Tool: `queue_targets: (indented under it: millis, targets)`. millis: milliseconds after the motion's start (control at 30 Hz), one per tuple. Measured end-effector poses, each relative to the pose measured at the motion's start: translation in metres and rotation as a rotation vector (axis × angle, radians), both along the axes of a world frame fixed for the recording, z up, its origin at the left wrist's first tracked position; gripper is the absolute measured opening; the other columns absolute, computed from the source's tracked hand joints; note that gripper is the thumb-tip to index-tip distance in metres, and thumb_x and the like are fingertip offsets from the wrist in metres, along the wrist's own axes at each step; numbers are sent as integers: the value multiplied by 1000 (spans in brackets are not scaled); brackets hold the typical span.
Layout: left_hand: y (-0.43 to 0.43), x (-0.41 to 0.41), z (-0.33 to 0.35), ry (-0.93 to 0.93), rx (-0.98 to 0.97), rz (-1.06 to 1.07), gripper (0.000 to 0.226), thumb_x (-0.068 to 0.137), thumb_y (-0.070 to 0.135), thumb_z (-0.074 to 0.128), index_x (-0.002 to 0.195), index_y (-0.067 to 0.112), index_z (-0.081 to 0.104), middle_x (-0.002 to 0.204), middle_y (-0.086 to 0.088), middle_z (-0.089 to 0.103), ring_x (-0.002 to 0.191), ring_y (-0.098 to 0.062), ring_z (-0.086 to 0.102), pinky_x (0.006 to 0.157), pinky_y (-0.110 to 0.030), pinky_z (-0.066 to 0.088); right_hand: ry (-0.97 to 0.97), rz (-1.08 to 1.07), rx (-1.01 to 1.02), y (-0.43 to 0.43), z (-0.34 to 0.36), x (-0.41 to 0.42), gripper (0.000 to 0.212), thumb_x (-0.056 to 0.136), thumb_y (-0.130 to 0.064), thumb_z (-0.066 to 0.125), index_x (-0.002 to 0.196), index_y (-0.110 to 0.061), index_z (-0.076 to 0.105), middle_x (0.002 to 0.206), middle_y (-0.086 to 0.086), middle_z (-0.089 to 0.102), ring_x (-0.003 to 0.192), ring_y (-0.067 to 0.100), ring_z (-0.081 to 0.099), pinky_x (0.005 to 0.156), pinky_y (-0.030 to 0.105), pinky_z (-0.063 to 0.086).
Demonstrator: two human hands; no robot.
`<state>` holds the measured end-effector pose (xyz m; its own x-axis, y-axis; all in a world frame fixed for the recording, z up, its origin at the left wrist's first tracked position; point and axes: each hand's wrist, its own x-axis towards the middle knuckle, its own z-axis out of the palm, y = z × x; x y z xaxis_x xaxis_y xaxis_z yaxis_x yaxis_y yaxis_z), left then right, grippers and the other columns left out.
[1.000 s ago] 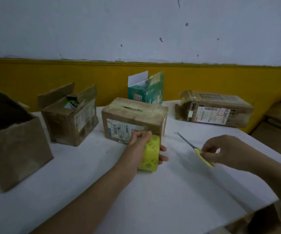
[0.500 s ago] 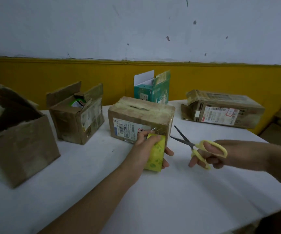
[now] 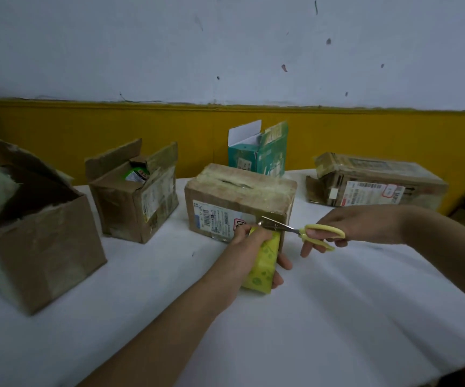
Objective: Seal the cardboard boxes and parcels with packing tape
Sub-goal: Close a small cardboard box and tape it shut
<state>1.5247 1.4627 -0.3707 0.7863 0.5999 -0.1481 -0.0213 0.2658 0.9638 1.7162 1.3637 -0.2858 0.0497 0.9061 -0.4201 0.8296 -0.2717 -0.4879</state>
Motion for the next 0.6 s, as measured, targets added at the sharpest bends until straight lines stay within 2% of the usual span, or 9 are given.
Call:
queue_targets:
  millis: [67,167,333,500,600]
  targets:
    - [1,0,1,28,-10,-3,10,100,25,43,106,17,39,81,-24,70,45,-26,56,55,-30,48,0,8,20,4,-5,1,55,82,-73,42,104,-37,76,89,-8,58,82,14,42,82,32,41]
    - [2,-1,3,62,-26,8,15,101,30,42,109,16,41,77,-24,69,46,-26,57,56,-31,48,4,27,60,7,-12,3,51,82,-72,45,103,-38,76,88,-9,62,86,12,51,92,42,44]
    - [1,-6,6,28,-47,7,12,102,28,44,104,17,41,72,-23,66,45,-27,56,53,-30,48,98,-4,134,7,-21,5,37,85,-60,60,93,-30,80,79,-13,67,79,-1,56,83,25,40]
    - [1,-7,5,-26,-39,57,9,102,21,48,103,13,44,69,-23,65,47,-28,58,51,-30,49,36,-15,186,7,-27,5,31,81,-57,57,86,-35,79,74,-8,65,72,1,52,73,22,39]
    - [1,-8,5,-56,-52,79,7,101,18,51,103,13,47,69,-24,65,50,-29,59,51,-31,50,53,21,171,6,-36,4,19,93,-45,59,84,-42,76,83,-7,68,76,4,52,76,27,42]
